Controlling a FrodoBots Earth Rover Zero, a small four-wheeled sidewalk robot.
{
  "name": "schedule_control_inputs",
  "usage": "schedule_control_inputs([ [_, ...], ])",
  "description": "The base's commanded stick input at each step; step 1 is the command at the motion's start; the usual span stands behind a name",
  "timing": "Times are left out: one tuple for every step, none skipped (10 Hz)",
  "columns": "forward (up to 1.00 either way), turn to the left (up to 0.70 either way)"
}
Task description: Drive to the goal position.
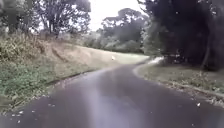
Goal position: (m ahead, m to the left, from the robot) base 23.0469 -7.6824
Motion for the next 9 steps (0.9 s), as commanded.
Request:
schedule_control_inputs([
  [0.45,-0.27],
  [0.45,-0.27],
  [0.45,-0.27],
  [0.45,-0.27],
  [0.45,-0.27],
  [0.45,-0.27],
  [0.45,-0.27],
  [0.45,-0.27],
  [0.45,0.02],
])
